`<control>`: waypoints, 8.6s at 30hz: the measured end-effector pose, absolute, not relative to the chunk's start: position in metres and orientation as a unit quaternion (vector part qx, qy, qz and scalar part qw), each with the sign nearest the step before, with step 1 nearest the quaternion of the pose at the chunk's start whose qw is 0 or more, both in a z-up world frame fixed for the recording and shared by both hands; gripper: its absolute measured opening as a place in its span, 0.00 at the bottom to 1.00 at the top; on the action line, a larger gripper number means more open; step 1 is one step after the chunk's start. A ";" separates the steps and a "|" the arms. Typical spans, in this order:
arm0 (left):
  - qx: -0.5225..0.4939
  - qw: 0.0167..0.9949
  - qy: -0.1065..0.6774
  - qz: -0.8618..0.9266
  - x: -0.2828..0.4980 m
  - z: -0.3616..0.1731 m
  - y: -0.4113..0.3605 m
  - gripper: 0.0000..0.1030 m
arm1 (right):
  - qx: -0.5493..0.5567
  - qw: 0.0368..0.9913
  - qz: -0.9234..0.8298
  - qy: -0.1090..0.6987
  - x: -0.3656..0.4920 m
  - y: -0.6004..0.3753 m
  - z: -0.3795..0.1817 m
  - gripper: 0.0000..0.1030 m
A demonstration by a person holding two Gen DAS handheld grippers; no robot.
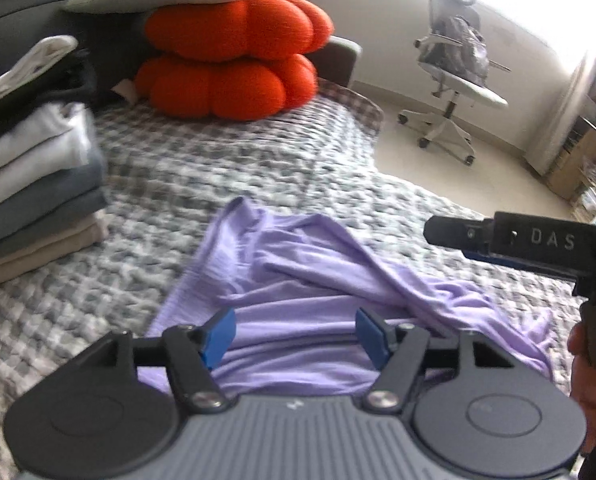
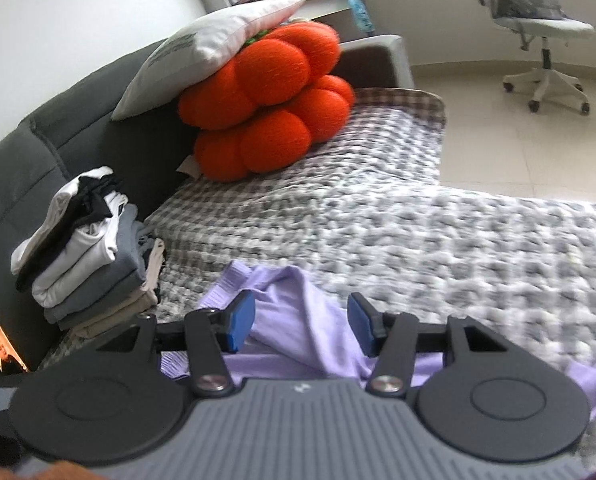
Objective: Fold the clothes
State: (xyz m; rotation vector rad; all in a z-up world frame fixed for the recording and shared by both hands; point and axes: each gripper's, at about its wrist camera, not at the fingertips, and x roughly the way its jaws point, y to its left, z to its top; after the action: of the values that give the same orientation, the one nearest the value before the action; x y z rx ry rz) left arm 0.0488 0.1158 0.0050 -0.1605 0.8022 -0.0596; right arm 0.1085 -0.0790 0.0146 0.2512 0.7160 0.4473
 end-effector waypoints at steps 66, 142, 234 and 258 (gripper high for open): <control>-0.200 0.878 0.362 -0.240 0.031 0.002 0.048 0.02 | 0.050 0.893 0.244 0.375 0.055 -0.178 -0.004 0.04; -0.186 0.892 0.395 -0.119 0.051 -0.029 0.046 0.46 | 0.039 0.919 0.136 0.369 0.169 -0.198 -0.009 0.49; -0.150 0.873 0.446 -0.130 0.044 -0.042 0.019 0.43 | 0.094 0.916 0.017 0.389 0.099 -0.275 -0.010 0.57; -0.179 0.870 0.442 -0.125 0.033 -0.032 0.029 0.04 | 0.290 0.820 0.176 0.462 0.053 -0.207 -0.060 0.13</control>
State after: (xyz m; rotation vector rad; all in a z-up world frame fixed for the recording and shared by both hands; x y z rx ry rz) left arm 0.0333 0.0286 -0.0318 -0.3751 0.9246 -0.2615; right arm 0.0525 -0.2074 -0.0599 0.6170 0.9829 0.3738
